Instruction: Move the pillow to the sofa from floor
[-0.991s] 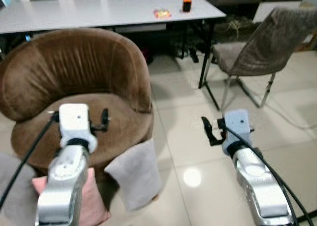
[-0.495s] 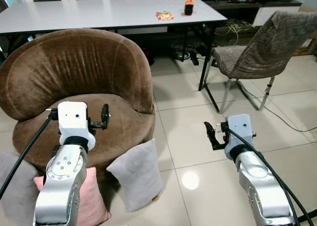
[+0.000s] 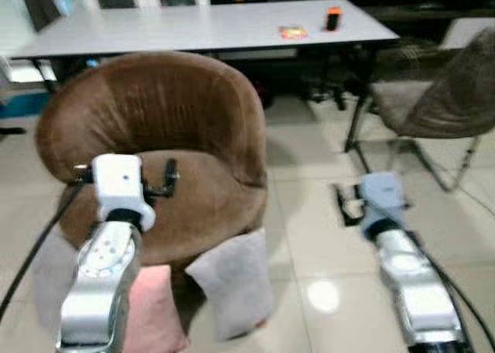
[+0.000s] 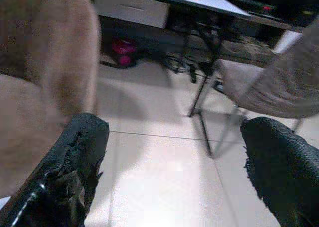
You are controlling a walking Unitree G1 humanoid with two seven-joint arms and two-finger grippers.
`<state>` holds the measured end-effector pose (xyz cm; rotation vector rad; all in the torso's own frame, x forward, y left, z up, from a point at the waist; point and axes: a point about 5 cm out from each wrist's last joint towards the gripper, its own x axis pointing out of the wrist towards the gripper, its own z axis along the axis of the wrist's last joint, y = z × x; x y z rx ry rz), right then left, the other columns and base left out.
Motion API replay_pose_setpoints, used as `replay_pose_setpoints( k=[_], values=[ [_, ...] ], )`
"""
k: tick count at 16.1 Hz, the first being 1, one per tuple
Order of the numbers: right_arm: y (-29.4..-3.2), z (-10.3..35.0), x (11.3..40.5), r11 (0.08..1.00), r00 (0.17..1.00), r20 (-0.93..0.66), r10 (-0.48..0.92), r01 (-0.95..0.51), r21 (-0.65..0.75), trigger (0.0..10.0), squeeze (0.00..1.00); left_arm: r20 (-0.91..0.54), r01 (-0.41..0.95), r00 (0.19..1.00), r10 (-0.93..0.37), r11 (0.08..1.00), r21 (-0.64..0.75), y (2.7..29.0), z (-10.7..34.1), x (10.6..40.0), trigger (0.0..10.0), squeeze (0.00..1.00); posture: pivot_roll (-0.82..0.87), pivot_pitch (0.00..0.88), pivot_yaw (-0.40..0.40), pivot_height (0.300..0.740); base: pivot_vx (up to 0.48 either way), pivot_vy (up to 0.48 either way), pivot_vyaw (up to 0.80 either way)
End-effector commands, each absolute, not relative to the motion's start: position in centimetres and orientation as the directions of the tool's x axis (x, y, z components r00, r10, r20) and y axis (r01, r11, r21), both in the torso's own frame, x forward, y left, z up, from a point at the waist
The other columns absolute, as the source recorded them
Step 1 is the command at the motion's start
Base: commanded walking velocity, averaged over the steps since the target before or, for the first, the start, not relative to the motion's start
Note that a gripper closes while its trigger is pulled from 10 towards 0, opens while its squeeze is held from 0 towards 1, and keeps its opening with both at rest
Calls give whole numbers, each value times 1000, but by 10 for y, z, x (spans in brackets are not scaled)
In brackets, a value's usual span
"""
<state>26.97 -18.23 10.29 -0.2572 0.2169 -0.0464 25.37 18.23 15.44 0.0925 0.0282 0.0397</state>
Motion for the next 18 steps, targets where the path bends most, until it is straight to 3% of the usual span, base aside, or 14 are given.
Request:
replay_pose_setpoints(
  k=[1, 9, 11, 18],
  values=[
    [-174, 109, 275, 976, 981, -191, -34, -9, -216, 10000, 0, -15, -50, 999, 52, 993, 107, 187, 158, 256, 10000, 0, -106, 0, 20, 740, 292, 0, 0],
    [-171, 123, 283, 979, 990, -139, -8, -21, -205, 10000, 0, -11, -89, 996, 91, 988, 129, 189, 159, 253, 10000, 0, -103, 0, -8, 740, 65, 0, 0],
    [-169, 125, 283, 978, 991, -131, 21, -48, -204, 10000, 0, -4, -104, 994, 106, 986, 130, 190, 159, 251, 10000, 0, -111, 0, -9, 740, 0, 0, 550],
    [-160, 125, 284, 976, 989, -133, 65, -90, -197, 10000, 0, -5, -128, 992, 130, 981, 146, 191, 159, 248, 10000, 0, -94, 0, -24, 740, 0, -406, 674]
  ],
)
